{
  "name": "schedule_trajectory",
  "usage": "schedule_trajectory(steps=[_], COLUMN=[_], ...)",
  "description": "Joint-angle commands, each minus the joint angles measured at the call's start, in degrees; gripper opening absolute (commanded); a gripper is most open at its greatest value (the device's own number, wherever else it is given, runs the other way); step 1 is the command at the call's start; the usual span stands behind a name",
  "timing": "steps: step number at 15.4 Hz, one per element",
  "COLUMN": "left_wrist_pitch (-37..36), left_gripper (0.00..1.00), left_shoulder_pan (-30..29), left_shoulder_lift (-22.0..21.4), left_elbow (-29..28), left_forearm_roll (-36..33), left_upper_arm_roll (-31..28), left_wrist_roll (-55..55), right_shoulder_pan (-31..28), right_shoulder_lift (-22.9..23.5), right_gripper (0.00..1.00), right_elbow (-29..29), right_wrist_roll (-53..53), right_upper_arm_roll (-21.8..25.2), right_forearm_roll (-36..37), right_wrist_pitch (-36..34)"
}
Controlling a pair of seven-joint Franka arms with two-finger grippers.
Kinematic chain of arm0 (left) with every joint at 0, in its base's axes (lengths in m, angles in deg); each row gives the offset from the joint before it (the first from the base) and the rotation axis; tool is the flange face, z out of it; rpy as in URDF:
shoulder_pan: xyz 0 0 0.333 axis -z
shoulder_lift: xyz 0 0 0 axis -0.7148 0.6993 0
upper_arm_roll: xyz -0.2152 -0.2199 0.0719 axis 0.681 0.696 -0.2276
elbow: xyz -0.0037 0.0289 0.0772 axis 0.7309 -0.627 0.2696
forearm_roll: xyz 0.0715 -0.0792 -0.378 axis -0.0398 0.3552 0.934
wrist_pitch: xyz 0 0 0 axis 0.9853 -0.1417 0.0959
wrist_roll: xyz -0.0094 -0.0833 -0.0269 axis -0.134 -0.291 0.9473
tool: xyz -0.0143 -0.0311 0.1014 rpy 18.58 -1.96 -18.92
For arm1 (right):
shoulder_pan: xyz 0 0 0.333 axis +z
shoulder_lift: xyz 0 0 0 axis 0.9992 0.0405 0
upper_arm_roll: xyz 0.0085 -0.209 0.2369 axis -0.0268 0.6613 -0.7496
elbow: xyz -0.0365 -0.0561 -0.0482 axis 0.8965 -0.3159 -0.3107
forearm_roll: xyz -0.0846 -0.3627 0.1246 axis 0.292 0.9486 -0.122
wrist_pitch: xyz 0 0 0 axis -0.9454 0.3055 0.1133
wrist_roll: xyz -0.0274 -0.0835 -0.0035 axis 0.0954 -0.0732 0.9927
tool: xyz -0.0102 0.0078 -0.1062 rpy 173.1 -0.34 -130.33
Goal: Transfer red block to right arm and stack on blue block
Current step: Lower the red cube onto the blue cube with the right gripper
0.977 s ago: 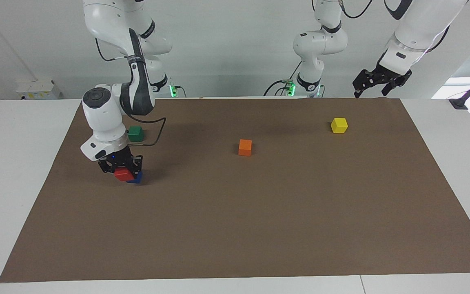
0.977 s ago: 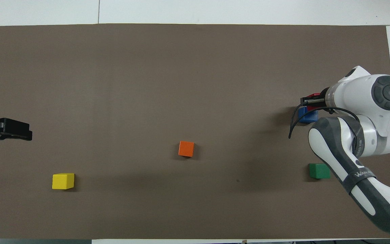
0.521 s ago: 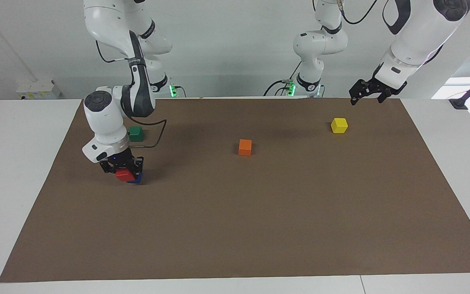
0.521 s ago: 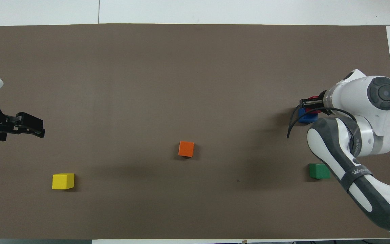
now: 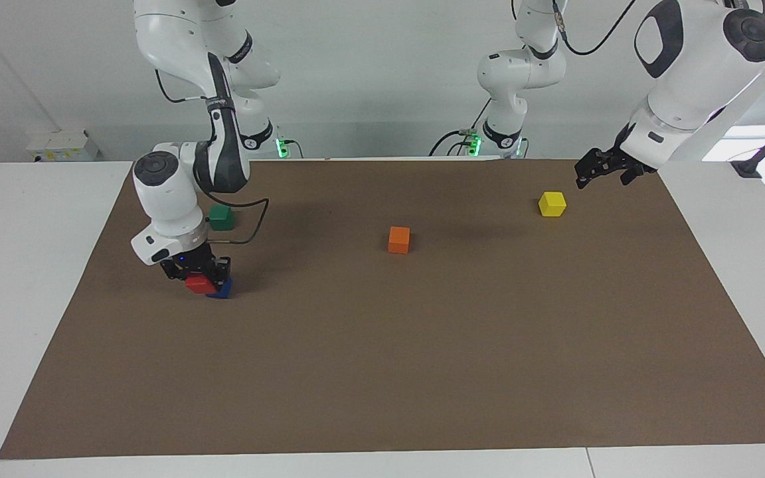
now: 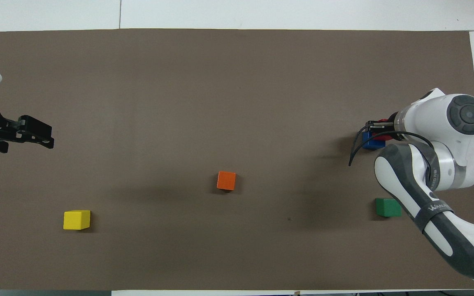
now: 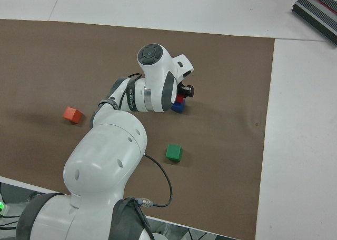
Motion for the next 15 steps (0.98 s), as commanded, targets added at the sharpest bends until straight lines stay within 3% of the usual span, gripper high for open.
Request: schedule_trajectory(steps=[1,8,9,10,12,13,15], left_wrist_pitch=[-1.63,-0.92,-0.49,-0.31,-0.22,-0.13,0.04], left_gripper=[1.0,1.0,1.0,1.0,1.0,1.0,1.0], left_shoulder_pan=[0.77,0.77,0.77,0.77,0.77,0.77,0.77], left_shoulder_lift=[0.76,0.76,0.76,0.76,0.67,0.67,0.67], left_elbow=[1.88,1.79,1.7,1.61,1.61,1.61,1.61], left_forearm_roll=[-1.1,-1.1,-1.1,-1.1,-1.1,-1.1,-1.1], left_upper_arm_roll=[-0.43,-0.61,-0.61,-0.52,-0.61,-0.61,-0.61], left_wrist_roll=[-0.69,-2.18,-2.18,-2.18,-2.18,-2.18,-2.18], right_shoulder_pan=[0.5,-0.03,-0.2,-0.38,-0.47,-0.55,-0.47], right_shoulder_lift=[-0.56,-0.91,-1.0,-1.08,-1.08,-1.08,-1.08], right_gripper=[0.0,0.0,0.05,0.32,0.47,0.65,0.77], right_elbow=[0.9,2.74,3.09,3.53,3.53,3.45,3.45], right_wrist_roll=[-2.63,-1.84,-2.02,-2.11,-2.11,-2.11,-2.37], right_upper_arm_roll=[-0.46,-0.46,-0.46,-0.46,-0.46,-0.46,-0.55], right_forearm_roll=[1.12,1.12,1.12,1.03,1.03,1.03,1.03], right_wrist_pitch=[0.15,1.11,1.11,1.2,1.2,1.2,1.2])
